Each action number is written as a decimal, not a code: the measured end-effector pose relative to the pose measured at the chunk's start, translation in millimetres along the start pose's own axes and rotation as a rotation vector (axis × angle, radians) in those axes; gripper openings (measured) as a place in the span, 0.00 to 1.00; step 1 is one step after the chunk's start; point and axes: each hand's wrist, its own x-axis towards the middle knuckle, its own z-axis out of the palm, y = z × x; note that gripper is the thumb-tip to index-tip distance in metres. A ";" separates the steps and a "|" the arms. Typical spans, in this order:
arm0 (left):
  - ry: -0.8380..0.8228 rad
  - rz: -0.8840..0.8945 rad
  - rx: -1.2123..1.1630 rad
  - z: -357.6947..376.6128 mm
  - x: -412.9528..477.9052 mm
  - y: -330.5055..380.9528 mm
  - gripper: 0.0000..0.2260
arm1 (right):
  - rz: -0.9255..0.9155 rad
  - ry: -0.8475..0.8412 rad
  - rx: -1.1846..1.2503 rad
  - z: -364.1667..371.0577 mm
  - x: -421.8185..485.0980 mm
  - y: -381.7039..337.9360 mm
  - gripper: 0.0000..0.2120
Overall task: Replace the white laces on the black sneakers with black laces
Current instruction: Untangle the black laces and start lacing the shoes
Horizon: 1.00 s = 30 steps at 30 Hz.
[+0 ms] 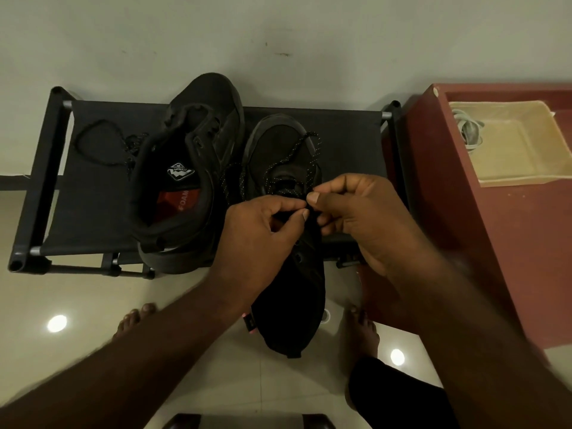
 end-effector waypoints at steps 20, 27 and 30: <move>-0.085 -0.105 -0.221 -1.2 9.4 1.6 0.18 | -0.111 0.165 -0.286 15.6 -0.9 5.5 0.04; -0.052 -0.060 -0.100 1.7 8.7 2.0 0.18 | -0.134 0.109 -0.294 8.2 -2.3 3.4 0.08; -0.050 -0.061 -0.089 2.1 8.5 2.7 0.18 | -0.171 0.083 -0.343 3.8 -2.8 1.9 0.07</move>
